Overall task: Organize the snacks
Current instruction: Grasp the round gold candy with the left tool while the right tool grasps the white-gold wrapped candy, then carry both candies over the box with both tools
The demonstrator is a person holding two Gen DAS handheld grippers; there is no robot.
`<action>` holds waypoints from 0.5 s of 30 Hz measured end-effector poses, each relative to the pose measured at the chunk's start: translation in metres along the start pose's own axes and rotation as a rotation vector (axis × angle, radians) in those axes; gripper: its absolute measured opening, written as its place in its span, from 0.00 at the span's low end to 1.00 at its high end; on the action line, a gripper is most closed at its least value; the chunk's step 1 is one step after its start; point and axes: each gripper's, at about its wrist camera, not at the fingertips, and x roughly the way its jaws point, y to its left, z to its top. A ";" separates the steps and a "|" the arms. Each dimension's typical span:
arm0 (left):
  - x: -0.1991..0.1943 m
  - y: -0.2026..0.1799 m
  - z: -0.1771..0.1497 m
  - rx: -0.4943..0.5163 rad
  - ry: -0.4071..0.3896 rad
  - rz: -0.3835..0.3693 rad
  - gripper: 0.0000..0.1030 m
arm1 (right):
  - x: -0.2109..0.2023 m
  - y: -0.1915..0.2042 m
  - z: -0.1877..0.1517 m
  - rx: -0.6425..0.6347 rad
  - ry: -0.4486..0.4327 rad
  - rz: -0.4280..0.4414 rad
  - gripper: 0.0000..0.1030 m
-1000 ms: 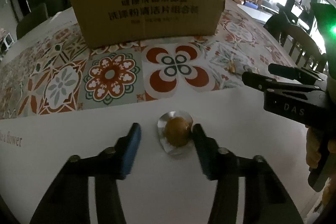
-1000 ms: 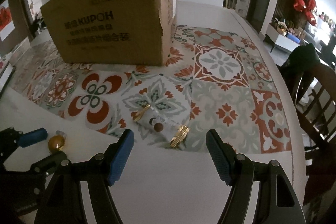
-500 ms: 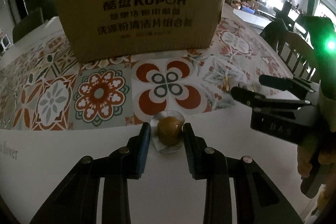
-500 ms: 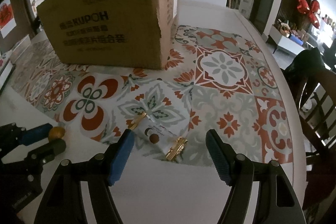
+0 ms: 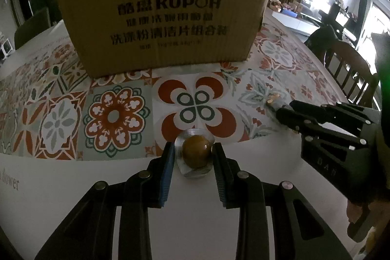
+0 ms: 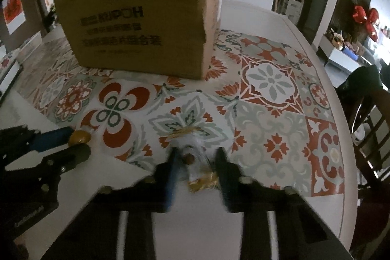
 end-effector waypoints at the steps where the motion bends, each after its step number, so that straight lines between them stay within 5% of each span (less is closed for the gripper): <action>1: 0.000 0.000 0.000 0.001 -0.002 0.000 0.30 | -0.001 0.001 -0.001 -0.002 -0.003 -0.006 0.20; 15: -0.023 0.001 0.001 0.025 -0.055 -0.026 0.30 | -0.041 0.007 -0.006 0.078 -0.093 0.007 0.20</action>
